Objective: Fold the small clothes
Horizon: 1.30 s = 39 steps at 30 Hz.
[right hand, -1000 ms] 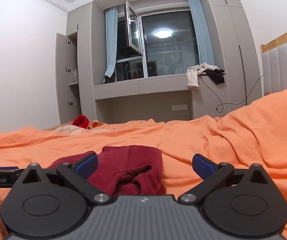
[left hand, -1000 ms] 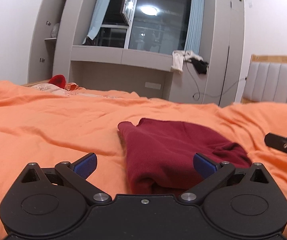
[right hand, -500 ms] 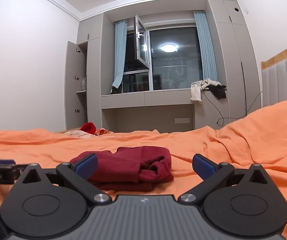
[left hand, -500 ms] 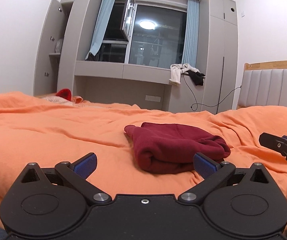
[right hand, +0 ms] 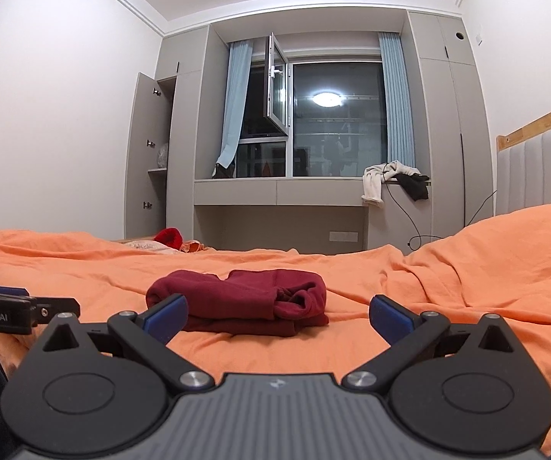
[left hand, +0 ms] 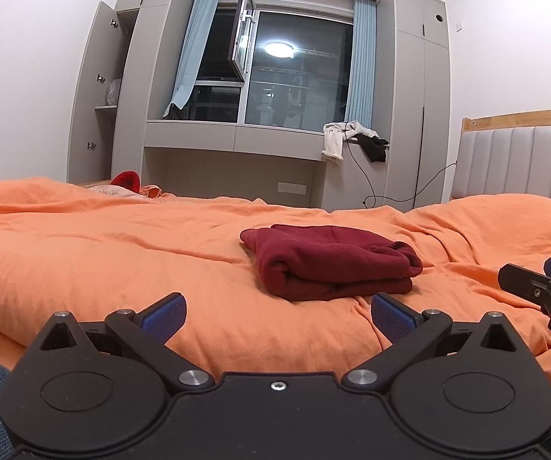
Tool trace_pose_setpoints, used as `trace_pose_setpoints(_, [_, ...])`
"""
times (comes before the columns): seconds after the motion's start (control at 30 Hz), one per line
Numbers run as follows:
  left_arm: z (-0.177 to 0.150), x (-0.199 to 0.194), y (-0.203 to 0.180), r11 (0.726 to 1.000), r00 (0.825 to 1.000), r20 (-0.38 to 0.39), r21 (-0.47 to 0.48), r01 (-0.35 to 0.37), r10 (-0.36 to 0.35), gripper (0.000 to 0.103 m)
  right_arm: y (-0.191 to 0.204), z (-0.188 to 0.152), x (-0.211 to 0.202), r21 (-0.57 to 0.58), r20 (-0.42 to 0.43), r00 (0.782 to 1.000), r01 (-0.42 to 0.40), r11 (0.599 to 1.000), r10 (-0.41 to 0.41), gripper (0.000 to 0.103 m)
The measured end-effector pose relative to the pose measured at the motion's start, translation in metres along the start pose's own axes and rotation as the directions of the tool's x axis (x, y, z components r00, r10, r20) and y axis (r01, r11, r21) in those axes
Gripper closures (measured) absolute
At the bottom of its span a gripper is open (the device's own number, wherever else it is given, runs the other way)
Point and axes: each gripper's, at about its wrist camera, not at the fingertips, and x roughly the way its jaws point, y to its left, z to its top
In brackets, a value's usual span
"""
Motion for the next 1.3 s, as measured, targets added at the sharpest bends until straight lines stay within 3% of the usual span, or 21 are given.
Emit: trace_pose_setpoints(1.3, [-0.0004,0.0015,0.0008,1.0,1.0,-0.01,-0.012,-0.007,0.007,0.001,-0.0079,-0.004,-0.0002,0.008,-0.019,1.0,0.022,1.0,-0.022,0.0])
